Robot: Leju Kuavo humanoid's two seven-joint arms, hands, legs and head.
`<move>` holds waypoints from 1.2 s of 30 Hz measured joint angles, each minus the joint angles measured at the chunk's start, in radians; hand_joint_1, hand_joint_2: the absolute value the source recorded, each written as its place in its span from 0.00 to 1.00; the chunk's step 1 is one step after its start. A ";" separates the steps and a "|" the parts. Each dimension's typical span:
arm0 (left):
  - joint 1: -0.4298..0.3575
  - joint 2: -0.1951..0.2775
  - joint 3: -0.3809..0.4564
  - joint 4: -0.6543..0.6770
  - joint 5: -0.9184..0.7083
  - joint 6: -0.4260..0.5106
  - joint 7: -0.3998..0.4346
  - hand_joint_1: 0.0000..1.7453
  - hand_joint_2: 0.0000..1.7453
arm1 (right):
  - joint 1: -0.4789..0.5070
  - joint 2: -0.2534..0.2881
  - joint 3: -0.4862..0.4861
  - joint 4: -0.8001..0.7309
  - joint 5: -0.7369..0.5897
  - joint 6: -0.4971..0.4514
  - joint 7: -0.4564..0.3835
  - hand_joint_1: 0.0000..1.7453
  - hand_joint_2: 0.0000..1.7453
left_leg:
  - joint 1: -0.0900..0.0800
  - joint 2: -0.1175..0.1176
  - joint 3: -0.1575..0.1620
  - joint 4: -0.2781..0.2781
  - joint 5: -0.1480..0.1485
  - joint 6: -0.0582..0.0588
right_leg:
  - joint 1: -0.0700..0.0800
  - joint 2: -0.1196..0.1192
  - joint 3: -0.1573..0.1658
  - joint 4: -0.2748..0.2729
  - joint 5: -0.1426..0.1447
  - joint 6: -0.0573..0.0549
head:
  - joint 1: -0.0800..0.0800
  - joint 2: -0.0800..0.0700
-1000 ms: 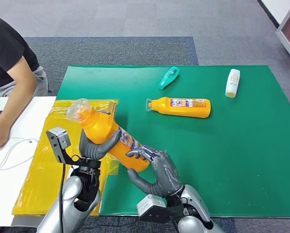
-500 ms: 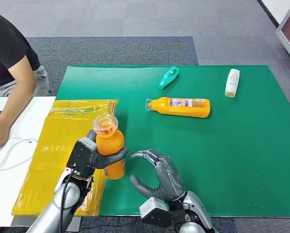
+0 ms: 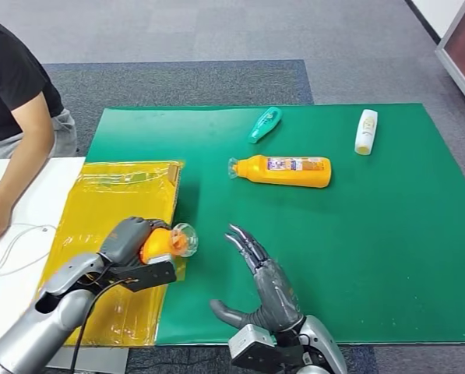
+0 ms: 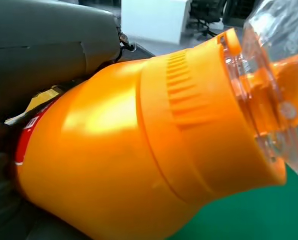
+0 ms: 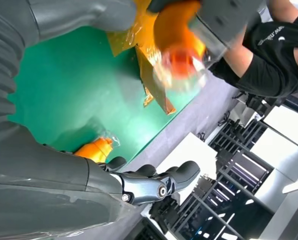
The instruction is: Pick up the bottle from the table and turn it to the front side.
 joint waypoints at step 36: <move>-0.031 -0.159 -0.040 0.334 -0.260 0.411 0.000 0.00 0.25 | -0.061 0.002 0.042 -0.028 -0.006 0.045 0.010 0.00 1.00 | 0.000 -0.002 -0.005 0.001 0.002 0.002 | 0.000 -0.004 -0.001 0.000 0.000 0.001 | 0.001 0.000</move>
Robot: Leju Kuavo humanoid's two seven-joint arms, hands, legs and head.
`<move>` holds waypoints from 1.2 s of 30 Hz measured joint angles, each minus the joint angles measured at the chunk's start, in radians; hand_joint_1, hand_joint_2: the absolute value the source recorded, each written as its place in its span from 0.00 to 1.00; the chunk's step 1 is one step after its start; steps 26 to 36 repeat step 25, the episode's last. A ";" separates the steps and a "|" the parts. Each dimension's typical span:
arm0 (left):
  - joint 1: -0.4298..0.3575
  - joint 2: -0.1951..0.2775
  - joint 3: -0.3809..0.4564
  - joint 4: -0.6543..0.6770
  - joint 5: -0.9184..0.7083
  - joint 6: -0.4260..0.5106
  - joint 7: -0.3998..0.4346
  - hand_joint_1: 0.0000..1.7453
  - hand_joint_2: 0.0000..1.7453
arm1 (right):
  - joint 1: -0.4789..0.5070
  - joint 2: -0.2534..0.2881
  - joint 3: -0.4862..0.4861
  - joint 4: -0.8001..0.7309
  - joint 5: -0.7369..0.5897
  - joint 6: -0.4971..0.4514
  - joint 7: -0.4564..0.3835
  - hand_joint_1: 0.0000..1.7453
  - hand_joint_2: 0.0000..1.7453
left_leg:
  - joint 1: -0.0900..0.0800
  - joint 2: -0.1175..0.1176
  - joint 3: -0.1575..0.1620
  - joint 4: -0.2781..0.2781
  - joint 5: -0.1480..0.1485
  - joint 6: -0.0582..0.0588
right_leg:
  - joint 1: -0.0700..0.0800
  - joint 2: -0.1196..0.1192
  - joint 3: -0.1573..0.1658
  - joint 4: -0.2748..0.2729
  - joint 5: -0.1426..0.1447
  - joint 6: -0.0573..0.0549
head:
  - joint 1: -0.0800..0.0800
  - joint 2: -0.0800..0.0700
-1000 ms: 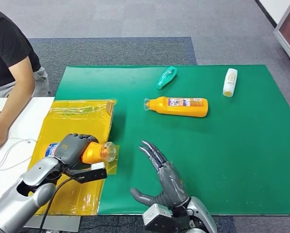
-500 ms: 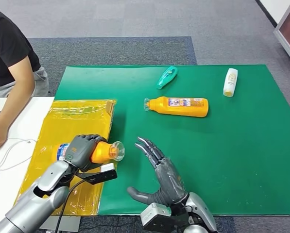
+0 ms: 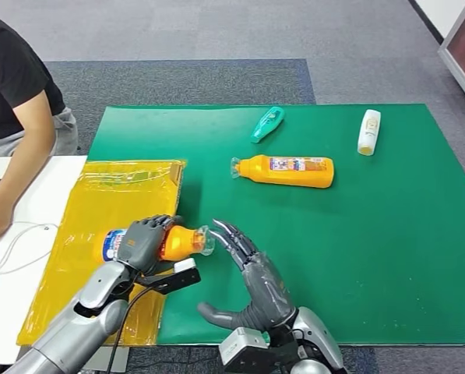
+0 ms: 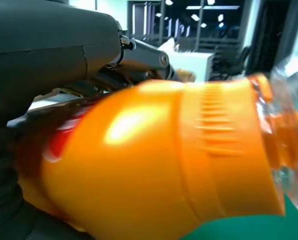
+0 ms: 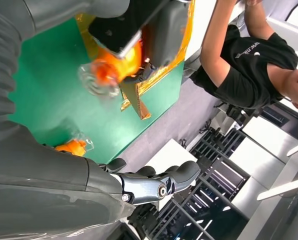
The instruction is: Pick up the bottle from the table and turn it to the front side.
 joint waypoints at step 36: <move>0.063 -0.112 0.168 -0.602 1.090 0.087 -0.467 0.00 1.00 | -0.075 0.000 0.068 0.088 -0.089 -0.081 -0.019 0.00 1.00 | 0.000 -0.001 0.000 0.000 0.001 0.000 | 0.000 -0.001 0.001 0.000 0.000 0.000 | 0.000 0.000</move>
